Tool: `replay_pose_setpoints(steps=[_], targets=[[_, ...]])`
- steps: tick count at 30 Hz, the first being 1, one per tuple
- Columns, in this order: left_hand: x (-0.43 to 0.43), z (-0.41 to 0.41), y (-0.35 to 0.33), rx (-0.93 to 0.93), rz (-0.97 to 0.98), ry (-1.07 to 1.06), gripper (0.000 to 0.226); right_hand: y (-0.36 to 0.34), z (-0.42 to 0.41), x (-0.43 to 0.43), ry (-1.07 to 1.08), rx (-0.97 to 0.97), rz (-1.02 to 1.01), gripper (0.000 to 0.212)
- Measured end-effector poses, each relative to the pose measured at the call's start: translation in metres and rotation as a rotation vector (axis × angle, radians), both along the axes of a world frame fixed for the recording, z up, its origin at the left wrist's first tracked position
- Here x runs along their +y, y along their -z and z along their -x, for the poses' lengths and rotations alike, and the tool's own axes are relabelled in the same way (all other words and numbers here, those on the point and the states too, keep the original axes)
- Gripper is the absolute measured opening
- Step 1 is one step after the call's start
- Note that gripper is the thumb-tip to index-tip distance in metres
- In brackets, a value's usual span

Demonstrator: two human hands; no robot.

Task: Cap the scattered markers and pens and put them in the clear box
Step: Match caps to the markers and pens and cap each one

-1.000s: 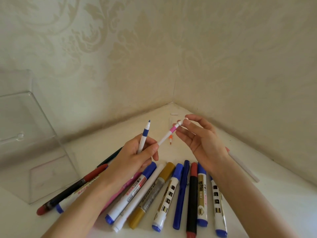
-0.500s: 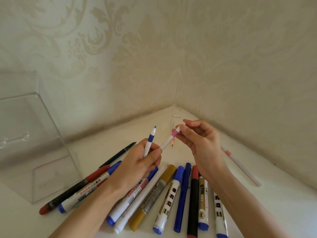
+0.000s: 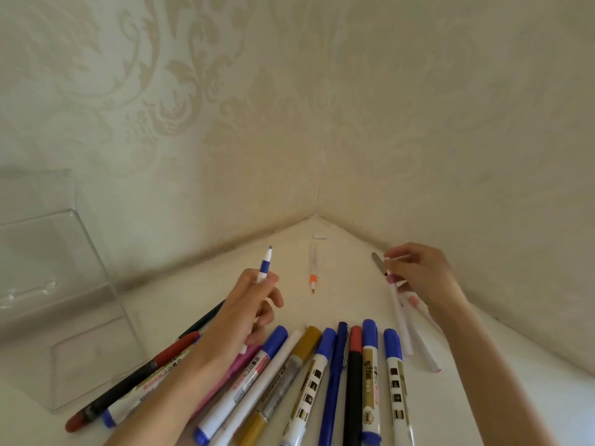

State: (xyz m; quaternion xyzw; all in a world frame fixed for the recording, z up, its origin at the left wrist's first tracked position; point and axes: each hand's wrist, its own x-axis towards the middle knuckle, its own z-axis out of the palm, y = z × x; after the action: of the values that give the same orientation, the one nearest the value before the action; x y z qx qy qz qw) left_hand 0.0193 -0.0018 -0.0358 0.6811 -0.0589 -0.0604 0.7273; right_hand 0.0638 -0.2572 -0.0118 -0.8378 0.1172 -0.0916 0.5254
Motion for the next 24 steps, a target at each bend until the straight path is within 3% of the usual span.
replay_pose_setpoints(steps=[3, 11, 15, 17, 19, 21, 24], targets=[[0.002, -0.003, -0.003, 0.015, 0.103, -0.009, 0.011, 0.017, -0.007, 0.002, -0.036, 0.120, 0.229, 0.008], [0.007, -0.005, -0.004, -0.041, -0.030, -0.074, 0.018, 0.012, -0.029, 0.036, -0.123, 0.060, 0.473, 0.021], [0.009, -0.006, -0.002, -0.058, -0.066, -0.090, 0.017, 0.002, -0.049, 0.083, -0.255, 0.219, 0.696, 0.039], [0.010, -0.007, 0.000, -0.060, -0.084, -0.109, 0.017, 0.009, -0.054, 0.102, -0.288, 0.322, 0.816, 0.030], [0.012, -0.008, 0.001, -0.070, -0.103, -0.128, 0.016, 0.017, -0.055, 0.111, -0.283, 0.353, 0.842, 0.018], [0.014, -0.009, 0.002, -0.109, -0.157, -0.152, 0.015, 0.023, -0.055, 0.110, -0.267, 0.306, 0.810, 0.021], [0.020, -0.012, 0.003, -0.231, -0.336, -0.223, 0.010, 0.016, -0.048, 0.097, -0.248, 0.177, 0.644, 0.018]])
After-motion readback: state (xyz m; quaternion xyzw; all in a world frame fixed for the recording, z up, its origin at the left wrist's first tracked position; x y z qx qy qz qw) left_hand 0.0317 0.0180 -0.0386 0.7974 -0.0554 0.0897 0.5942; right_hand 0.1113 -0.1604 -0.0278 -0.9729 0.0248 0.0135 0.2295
